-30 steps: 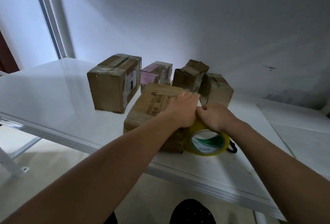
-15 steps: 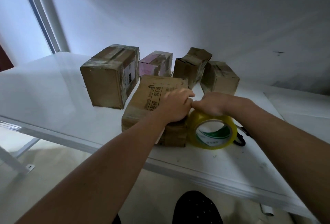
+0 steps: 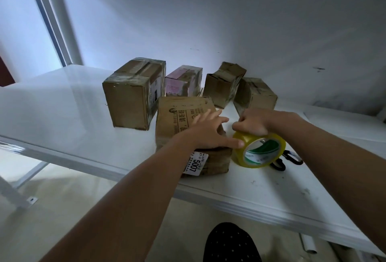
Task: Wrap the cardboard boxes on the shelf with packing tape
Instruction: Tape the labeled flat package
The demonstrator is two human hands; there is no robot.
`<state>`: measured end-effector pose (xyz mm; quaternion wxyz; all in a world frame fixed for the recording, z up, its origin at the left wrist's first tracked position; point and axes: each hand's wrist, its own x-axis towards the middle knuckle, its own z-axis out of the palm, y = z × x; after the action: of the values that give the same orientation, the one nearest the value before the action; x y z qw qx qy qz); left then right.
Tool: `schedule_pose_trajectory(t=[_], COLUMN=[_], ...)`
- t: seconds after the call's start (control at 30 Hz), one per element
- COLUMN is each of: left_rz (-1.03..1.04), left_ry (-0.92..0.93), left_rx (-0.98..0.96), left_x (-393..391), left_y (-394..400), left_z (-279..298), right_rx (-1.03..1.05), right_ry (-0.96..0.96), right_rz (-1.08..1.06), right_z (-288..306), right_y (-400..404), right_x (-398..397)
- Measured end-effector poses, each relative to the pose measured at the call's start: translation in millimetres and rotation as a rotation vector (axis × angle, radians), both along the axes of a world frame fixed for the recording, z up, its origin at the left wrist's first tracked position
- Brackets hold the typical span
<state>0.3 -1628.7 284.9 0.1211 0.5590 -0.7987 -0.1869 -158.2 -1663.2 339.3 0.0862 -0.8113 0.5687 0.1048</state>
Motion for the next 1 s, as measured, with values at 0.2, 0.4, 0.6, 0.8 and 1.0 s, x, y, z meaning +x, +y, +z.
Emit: schedule_pose_trajectory(t=[0.2,0.4,0.6,0.8,1.0], left_rz=[0.087,0.096,0.101,0.105,0.111], left_ry=[0.082,0.084,0.088,0.085,0.094], left_rx=[-0.042,0.002,0.004,-0.017,-0.021], left_x=[-5.5,-5.9,-5.2,-5.6,-5.2], left_y=[0.3,3.1,3.8,5.8,5.4], left_z=[-2.3,5.3,4.8,4.1,3.8], right_rx=[0.032,-0.068,0.071,-0.024,-0.030], right_ry=[-0.275,-0.706,-0.026,0.093,0.038], right_rz=[-0.028,-0.441,-0.499,-0.476,-0.508], right_z=[-2.0,-8.9,-51.3,-57.3,-46.6], right_y=[7.5,3.2,6.7,13.7,22.4], right_x=[-8.9,-63.7,-110.7,-101.9,-107.5])
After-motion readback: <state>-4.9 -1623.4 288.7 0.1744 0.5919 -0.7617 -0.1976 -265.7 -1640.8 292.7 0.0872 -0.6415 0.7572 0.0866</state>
